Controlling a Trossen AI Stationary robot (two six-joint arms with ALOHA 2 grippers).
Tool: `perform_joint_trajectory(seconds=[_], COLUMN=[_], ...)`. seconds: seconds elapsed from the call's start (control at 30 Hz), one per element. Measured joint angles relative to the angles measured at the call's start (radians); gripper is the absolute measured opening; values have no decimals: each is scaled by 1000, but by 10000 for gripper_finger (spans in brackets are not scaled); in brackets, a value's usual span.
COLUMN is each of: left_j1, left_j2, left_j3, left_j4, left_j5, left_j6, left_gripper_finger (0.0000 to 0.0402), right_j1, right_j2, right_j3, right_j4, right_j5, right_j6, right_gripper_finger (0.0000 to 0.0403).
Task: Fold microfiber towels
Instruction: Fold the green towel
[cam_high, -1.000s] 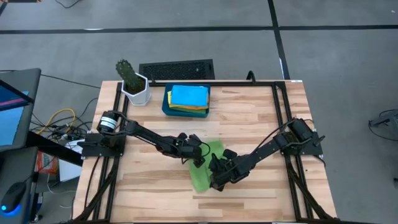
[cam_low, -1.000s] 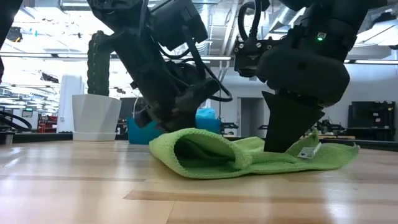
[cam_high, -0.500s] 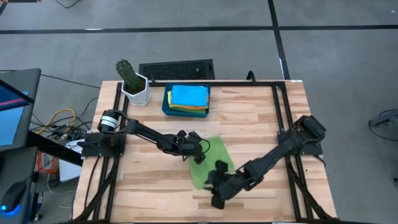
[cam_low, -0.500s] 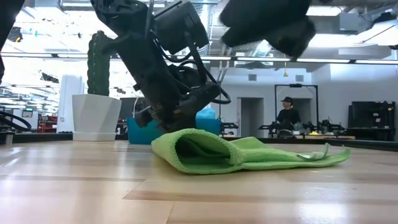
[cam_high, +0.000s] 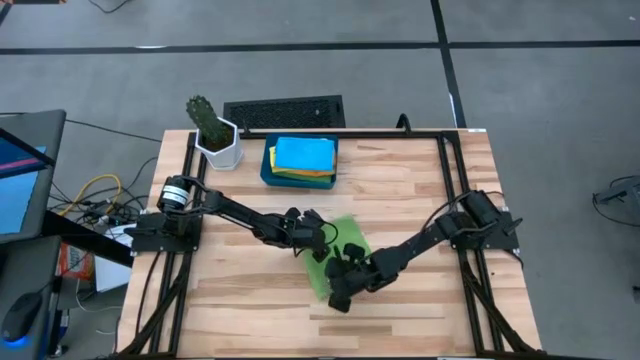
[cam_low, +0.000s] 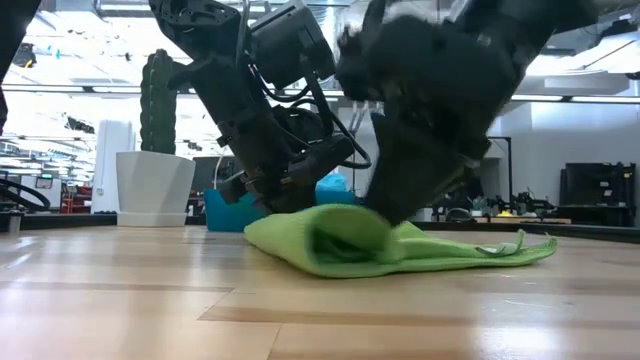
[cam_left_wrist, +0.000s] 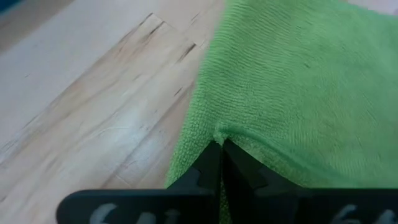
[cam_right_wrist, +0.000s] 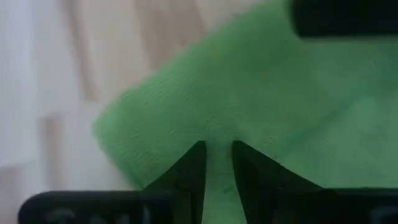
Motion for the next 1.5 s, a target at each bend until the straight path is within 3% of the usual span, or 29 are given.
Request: perform_joint_trajectory(seconds=[0.17, 0.4, 0.83, 1.07, 1.5], left_j1=[1, 2, -8, -40, -51], left_j2=[0, -30, -92, -135, -137], left_j3=[0, -3, -4, -2, -2], left_j4=[-4, -38, -208, -225, -232], left_j5=[16, 49, 2, -93, -99], left_j6=[18, 19, 41, 44, 45], left_gripper_finger=[0, 0, 0, 0, 0], right_j1=[-32, -41, -41, -39, -39], right_j2=[-9, -9, -2, -2, -1], right_j3=[1, 1, 2, 3, 2], right_j4=[-104, -118, -134, -140, -140], right_j5=[1, 4, 3, 3, 1], right_j6=[31, 63, 63, 55, 51], right_gripper_finger=[102, 102, 102, 102, 102])
